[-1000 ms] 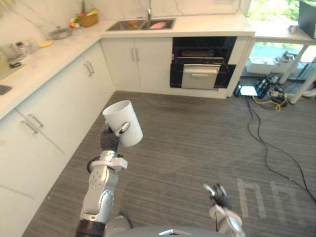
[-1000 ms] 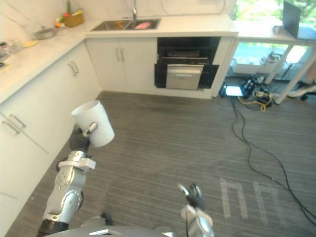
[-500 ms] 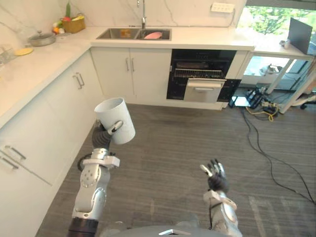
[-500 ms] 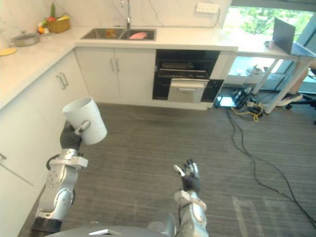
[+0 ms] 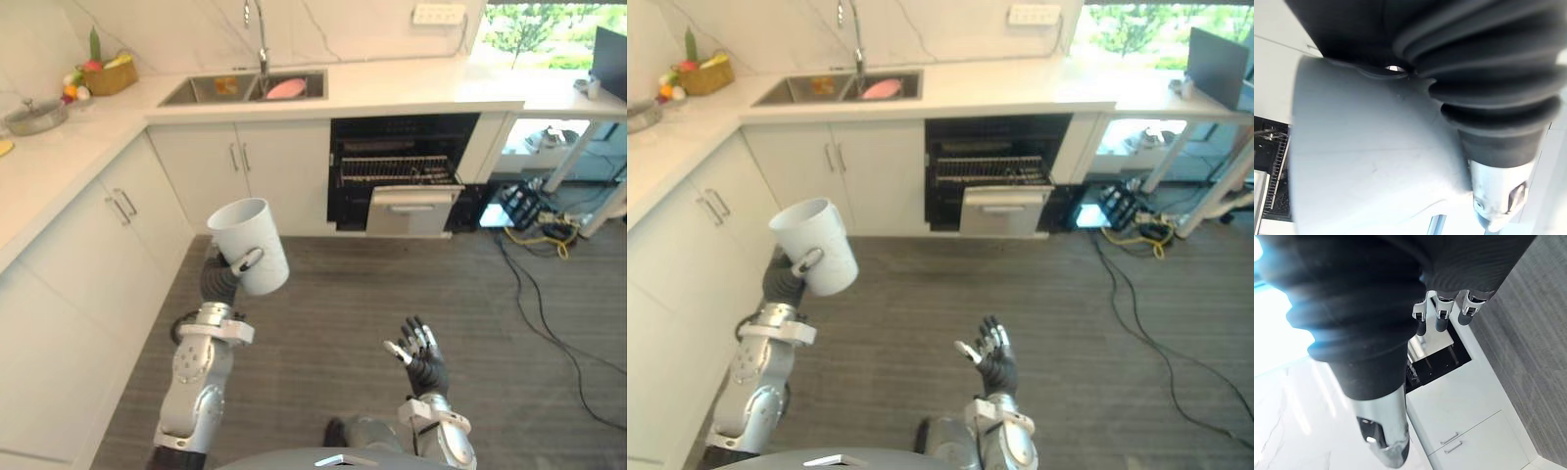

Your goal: Walk over to the sink, pick up the cup, carry it to the dishwasher, place the cup inside the dishwasher, then close the dishwasher door

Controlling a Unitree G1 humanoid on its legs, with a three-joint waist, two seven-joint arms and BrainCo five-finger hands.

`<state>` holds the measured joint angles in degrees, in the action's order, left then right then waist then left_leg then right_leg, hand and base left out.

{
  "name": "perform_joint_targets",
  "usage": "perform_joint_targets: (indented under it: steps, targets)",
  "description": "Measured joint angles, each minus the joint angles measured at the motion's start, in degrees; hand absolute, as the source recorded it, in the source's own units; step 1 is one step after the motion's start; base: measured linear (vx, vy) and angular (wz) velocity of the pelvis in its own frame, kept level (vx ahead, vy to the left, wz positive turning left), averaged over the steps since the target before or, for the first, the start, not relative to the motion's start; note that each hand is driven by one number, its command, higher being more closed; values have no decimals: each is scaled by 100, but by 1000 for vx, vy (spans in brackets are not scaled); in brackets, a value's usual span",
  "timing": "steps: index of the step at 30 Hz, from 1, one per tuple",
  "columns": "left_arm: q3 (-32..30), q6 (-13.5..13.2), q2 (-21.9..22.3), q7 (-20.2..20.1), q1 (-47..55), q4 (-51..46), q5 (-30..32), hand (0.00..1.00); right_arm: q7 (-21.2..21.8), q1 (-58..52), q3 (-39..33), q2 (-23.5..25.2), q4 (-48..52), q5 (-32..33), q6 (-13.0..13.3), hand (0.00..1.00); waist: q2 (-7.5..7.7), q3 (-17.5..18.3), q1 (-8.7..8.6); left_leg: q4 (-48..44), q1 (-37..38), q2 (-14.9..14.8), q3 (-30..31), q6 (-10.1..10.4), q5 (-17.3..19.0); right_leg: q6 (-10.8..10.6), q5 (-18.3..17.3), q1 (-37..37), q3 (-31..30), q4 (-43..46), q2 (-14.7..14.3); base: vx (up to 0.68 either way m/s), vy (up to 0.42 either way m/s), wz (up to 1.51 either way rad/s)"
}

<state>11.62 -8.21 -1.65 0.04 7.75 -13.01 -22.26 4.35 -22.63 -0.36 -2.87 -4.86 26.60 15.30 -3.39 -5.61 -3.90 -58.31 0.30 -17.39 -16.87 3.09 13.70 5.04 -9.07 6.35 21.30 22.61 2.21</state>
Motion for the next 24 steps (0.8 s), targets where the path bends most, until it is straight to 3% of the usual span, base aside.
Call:
perform_joint_targets:
  steps: [3,4,5,6,7,8,10,12,13,14,15,16,17,19,22,24]
  targets:
    - [-76,-31,-8,42,39,24,-6,100,-83,284,-133,-121,-179,10,5,0,38,14,64,896,-528,108,-271,-93,344,-62,-72,-441,-174,-409,16,430,-1,-28]
    - [-216,-103,6,135,124,23,-12,100,-127,528,-203,-183,-354,60,-6,0,93,3,157,2157,-655,316,-228,-74,325,-171,-95,-583,-451,-520,82,446,31,-72]
    - [-286,-128,14,178,190,21,-11,100,-127,597,-214,-211,-395,82,-4,0,100,1,200,2863,-650,419,-56,8,220,-203,-71,-634,-552,-541,113,537,59,-95]
    - [-434,-175,55,241,352,6,-10,100,-124,658,-234,-248,-515,93,8,0,81,24,212,4157,-634,554,429,225,-97,-277,-113,-676,-722,-555,147,468,95,-82]
    - [-601,-200,146,244,510,2,-10,100,-130,725,-315,-243,-607,101,8,0,31,39,215,4808,-738,544,848,458,-322,-387,-181,-712,-882,-600,140,473,115,-74]
    - [-686,-200,196,245,583,4,-10,100,-134,752,-347,-249,-651,106,10,0,17,35,214,4886,-832,519,949,532,-392,-447,-216,-753,-953,-615,141,494,165,-67]
    - [-821,-225,245,209,790,4,-18,100,-174,649,-450,-251,-795,115,24,0,13,37,245,4955,-848,486,861,524,-711,-688,-365,-999,-1129,-635,202,422,229,-55]
    - [-943,-365,224,104,879,6,-18,100,-228,513,-551,-260,-790,-20,132,0,44,75,304,4891,-572,743,878,238,-1487,-1043,-888,-1136,-1230,-200,488,390,388,-67]
    - [-994,-377,189,103,872,13,-19,100,-253,518,-580,-197,-812,-82,144,0,166,113,294,4748,-552,879,855,281,-1591,-1147,-1041,-1154,-1293,-57,669,342,431,-34]
    - [-1053,-389,103,104,850,25,-20,100,-342,456,-625,-55,-842,-292,190,0,508,252,202,4638,-501,1271,760,132,-1275,-1355,-1150,-1248,-1155,101,1090,439,441,-3]
    - [-1088,-386,46,115,679,52,-18,100,-437,518,-698,29,-819,-462,207,0,719,255,198,4508,-393,1493,715,-18,-1172,-1528,-1072,-1093,-940,656,1435,442,415,9]
    - [-1095,-376,41,121,569,79,-17,100,-486,541,-706,35,-772,-481,207,0,763,196,200,4396,-362,1542,686,-73,-1139,-1572,-952,-948,-853,1099,1587,417,349,15]
    - [-1064,-348,35,137,383,205,-7,100,-587,544,-708,37,-709,-575,245,0,714,131,160,4359,-200,1588,703,-205,-1016,-1596,-606,-622,-836,2024,1783,278,255,20]
    - [-943,-312,-103,232,257,274,-2,100,-622,536,-686,77,-559,-669,303,0,696,112,127,4667,252,1545,715,-268,-965,-1571,-647,-337,-886,2710,1681,241,200,7]
    - [-845,-298,-269,242,146,269,1,100,-586,516,-650,246,145,-649,502,0,634,127,132,5103,556,1411,550,-271,-786,-1226,-785,295,-400,1852,1297,122,74,-40]
    - [-644,-256,-325,150,18,303,27,100,-562,464,-662,255,530,-540,593,0,510,46,43,5291,646,1288,507,-231,-747,-894,-386,707,-118,630,980,177,-41,-18]
